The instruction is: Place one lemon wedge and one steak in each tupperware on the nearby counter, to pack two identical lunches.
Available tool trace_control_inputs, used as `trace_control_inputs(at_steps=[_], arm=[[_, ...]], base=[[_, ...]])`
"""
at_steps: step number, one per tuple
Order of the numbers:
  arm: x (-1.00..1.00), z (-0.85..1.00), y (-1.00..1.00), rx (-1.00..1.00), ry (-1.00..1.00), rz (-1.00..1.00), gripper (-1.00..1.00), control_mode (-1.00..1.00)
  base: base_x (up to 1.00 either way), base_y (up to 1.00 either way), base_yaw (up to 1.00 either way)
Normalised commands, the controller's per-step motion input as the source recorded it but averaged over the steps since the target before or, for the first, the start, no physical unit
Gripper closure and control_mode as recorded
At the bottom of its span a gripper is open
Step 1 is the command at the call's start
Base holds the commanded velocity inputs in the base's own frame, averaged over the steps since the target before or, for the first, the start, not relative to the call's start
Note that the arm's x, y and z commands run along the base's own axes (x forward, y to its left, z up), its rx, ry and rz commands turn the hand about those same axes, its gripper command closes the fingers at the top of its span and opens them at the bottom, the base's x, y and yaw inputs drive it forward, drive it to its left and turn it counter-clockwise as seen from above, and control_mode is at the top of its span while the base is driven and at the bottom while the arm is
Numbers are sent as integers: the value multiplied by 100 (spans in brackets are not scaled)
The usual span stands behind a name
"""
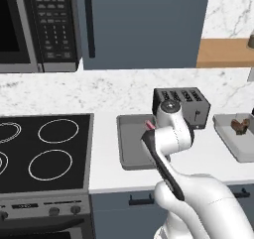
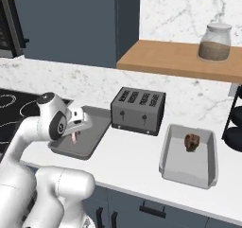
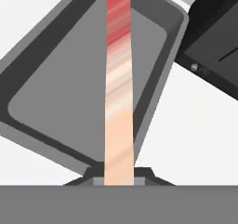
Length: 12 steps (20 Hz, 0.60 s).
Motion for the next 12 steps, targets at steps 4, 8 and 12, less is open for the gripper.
trace_control_inputs(at_steps=[4, 8, 12], arm=[[86, -11, 3, 0, 6, -8, 100, -100], [78, -25, 0, 7, 23, -4, 100, -100], [66, -42, 1, 16, 26, 0, 100, -100]], base=[[0, 0, 0], [0, 0, 0], [0, 0, 0]])
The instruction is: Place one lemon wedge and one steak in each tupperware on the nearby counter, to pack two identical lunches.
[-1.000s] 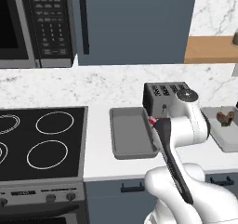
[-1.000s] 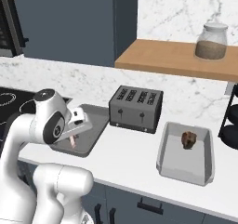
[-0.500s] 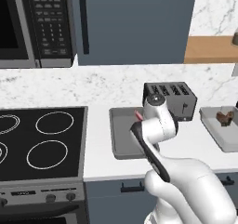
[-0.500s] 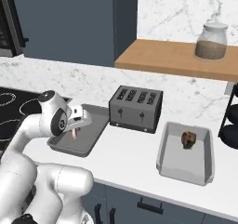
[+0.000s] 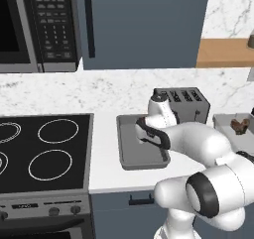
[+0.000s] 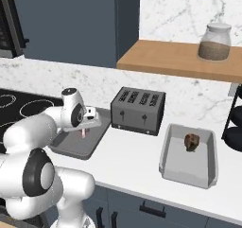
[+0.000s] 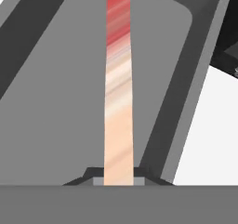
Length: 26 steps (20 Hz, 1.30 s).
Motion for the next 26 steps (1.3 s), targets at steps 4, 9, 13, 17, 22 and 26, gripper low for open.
trace_control_inputs(at_steps=[4, 9, 13, 17, 22, 26], arm=[[49, -55, 24, 5, 3, 0, 100, -100], [31, -51, 10, 0, -1, 0, 100, -100], [16, -28, 0, 0, 0, 0, 100, -100], [18, -19, 0, 0, 0, 0, 100, -100], [16, -3, 0, 0, -2, 0, -100, -100], [6, 7, 0, 0, -4, 0, -100, -100]], base=[[0, 0, 0], [0, 0, 0], [0, 0, 0], [0, 0, 0], [0, 0, 0], [0, 0, 0]])
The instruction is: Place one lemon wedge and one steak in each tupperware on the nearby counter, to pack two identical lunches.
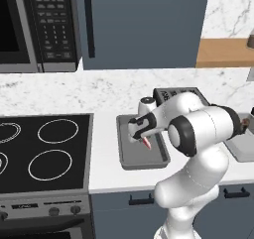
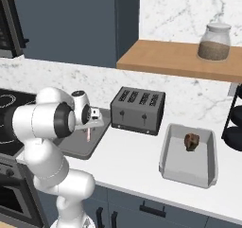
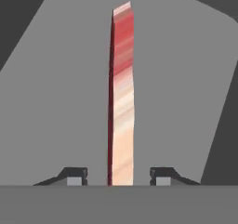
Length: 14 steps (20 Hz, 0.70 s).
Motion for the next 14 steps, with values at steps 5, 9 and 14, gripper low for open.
trace_control_inputs(at_steps=[5, 9, 14], arm=[[-35, 38, 0, 0, -7, -5, -100, -100], [-100, 45, -2, 0, -25, -11, -100, -100], [-100, 39, -26, 0, -32, -12, -100, -100]], base=[[0, 0, 0], [0, 0, 0], [0, 0, 0]])
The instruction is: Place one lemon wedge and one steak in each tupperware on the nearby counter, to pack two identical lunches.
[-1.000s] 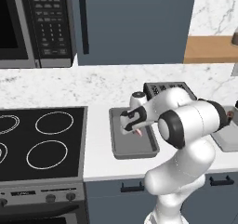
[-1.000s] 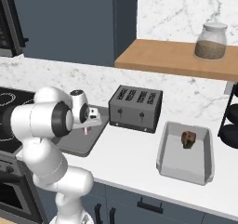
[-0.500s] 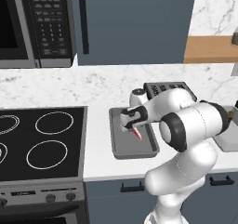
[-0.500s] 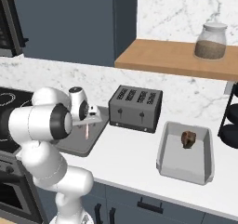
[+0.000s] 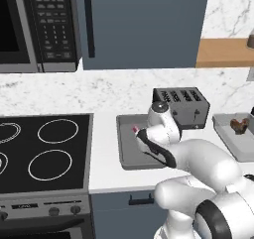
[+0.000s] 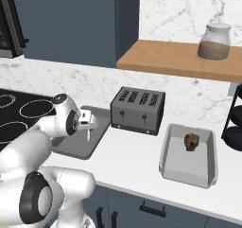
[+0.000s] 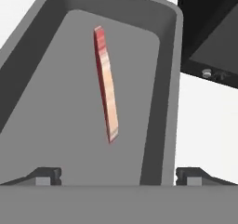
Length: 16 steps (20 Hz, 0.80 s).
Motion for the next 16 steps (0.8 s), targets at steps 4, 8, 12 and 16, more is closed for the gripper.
trace_control_inputs(at_steps=[4, 8, 12, 16], arm=[[-100, 41, -37, 3, -29, -10, -100, -100], [-100, 46, -19, 5, -25, -2, -100, -100], [-100, 32, 0, 2, -18, 0, -100, -100], [-100, 3, 0, 0, -8, 10, -100, -100]], base=[[0, 0, 0], [0, 0, 0], [0, 0, 0], [0, 0, 0]])
